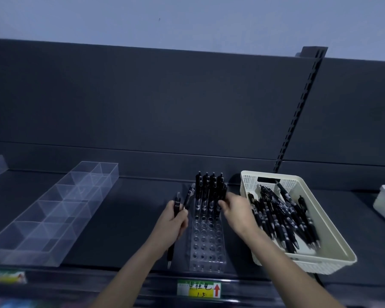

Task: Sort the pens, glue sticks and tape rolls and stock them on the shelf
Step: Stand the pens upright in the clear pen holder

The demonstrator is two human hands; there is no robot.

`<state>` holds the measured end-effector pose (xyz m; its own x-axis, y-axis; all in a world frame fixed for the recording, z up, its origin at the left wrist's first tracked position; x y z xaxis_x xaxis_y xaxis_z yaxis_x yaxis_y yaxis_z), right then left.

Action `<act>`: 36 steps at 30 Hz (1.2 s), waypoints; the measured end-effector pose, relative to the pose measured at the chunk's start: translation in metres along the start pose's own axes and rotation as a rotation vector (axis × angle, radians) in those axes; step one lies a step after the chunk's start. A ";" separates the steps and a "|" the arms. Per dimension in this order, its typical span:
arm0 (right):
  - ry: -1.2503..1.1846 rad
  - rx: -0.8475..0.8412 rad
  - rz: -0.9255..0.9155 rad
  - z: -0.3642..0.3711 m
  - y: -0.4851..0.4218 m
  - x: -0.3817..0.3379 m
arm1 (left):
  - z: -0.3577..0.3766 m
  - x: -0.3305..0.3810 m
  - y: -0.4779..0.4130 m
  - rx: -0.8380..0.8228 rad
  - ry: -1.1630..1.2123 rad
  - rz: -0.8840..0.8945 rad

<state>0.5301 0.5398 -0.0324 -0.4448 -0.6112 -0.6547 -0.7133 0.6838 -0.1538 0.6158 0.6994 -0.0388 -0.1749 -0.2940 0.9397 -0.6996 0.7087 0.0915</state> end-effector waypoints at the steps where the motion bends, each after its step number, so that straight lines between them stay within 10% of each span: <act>1: 0.011 0.001 0.009 0.003 0.000 0.001 | -0.001 -0.001 0.001 0.001 -0.014 0.013; 16: -0.166 0.170 0.014 -0.010 0.018 -0.003 | -0.002 0.000 0.000 0.008 -0.055 0.053; 30: -0.873 -0.276 0.079 -0.007 0.035 -0.047 | 0.006 0.012 0.006 -0.135 0.025 0.133; 36: -0.622 0.070 0.074 -0.007 0.024 -0.043 | -0.016 0.002 0.001 0.017 -0.140 0.096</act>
<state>0.5282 0.5799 -0.0026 -0.0780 -0.2293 -0.9702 -0.6465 0.7524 -0.1259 0.6258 0.7102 -0.0318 -0.3352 -0.3128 0.8887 -0.6867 0.7269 -0.0031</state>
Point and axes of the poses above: each hand's wrist, its own y-axis away from the middle knuckle, its own z-axis out of the palm, x = y × z, the point moved 1 cm from there along -y, towards the middle knuckle, and after that the axes turned 7 degrees about -y, right-handed, at the moved point
